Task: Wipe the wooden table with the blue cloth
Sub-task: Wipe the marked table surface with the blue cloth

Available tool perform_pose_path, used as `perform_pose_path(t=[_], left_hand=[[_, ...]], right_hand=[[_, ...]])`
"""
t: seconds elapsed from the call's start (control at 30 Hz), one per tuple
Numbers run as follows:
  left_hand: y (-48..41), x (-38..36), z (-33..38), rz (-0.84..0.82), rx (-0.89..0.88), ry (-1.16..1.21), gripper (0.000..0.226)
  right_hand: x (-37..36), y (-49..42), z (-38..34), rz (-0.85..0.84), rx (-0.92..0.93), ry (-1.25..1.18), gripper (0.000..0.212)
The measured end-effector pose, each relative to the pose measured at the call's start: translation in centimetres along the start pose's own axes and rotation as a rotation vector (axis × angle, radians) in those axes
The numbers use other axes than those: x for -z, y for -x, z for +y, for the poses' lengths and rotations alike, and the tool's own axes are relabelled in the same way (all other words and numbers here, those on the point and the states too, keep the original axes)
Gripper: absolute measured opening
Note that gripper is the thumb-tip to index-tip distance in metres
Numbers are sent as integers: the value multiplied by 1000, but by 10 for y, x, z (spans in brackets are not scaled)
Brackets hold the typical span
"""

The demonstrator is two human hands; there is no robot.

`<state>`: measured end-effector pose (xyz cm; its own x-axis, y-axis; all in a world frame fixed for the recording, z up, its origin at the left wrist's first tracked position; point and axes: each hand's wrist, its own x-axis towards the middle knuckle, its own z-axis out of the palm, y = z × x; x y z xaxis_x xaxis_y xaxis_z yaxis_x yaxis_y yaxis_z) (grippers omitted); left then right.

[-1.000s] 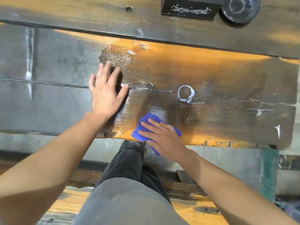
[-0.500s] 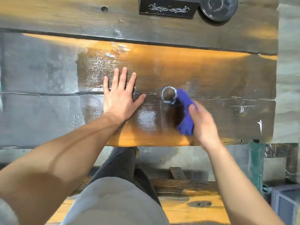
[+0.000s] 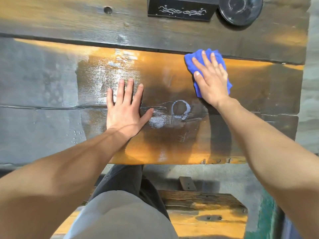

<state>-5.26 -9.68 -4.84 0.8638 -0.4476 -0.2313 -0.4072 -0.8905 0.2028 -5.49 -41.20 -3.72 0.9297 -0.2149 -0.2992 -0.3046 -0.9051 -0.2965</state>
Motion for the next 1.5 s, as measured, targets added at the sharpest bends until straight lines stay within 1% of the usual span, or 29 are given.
perform_pose_path(t=[0.1, 0.17, 0.3, 0.47, 0.7, 0.8, 0.93, 1.07, 1.13, 1.2, 1.23, 1.3, 1.33, 1.37, 1.4, 1.43, 1.5], left_hand=[[0, 0, 0, -2, -4, 8, 86], [0, 0, -1, 1, -2, 8, 86], [0, -2, 0, 23, -3, 16, 86], [0, 0, 0, 13, -2, 23, 84], [0, 3, 0, -15, 10, 23, 85], [0, 2, 1, -24, 14, 30, 85], [0, 3, 0, -31, 17, 26, 85], [-1, 3, 0, -48, 20, 15, 85], [1, 5, 0, -63, 24, 18, 85], [0, 7, 0, -80, 31, 22, 85], [-1, 8, 0, -86, 34, 21, 85], [0, 11, 1, -97, 35, 15, 84], [0, 11, 2, -102, 33, 8, 84], [0, 11, 2, -105, 32, 0, 84], [0, 11, 2, -107, 33, -5, 85], [0, 11, 2, -106, 35, -9, 85], [0, 10, 3, -94, 37, -19, 85]], right_hand=[[-4, 6, -13, -90, 143, 117, 52], [-8, 16, -24, -134, 232, 139, 52], [-20, 46, -36, -172, 354, 210, 53], [-36, 93, -43, -241, 398, 185, 53], [-60, 156, -37, -254, 399, 174, 52], [-66, 184, -34, -267, 408, 78, 50], [-72, 212, -27, -307, 396, -130, 45], [-69, 225, -29, -368, 241, -386, 38], [-58, 228, -38, -425, 116, -577, 36], [-38, 229, -45, -524, -30, -825, 36], [-27, 229, -44, -582, -145, -975, 35], [-3, 227, -38, -637, -481, -1323, 31], [5, 226, -32, -611, -612, -1456, 29], [12, 224, -26, -531, -692, -1547, 28], [18, 220, -18, -415, -753, -1609, 27], [26, 214, -9, -281, -775, -1653, 27], [40, 193, 13, -37, -721, -1654, 31]])
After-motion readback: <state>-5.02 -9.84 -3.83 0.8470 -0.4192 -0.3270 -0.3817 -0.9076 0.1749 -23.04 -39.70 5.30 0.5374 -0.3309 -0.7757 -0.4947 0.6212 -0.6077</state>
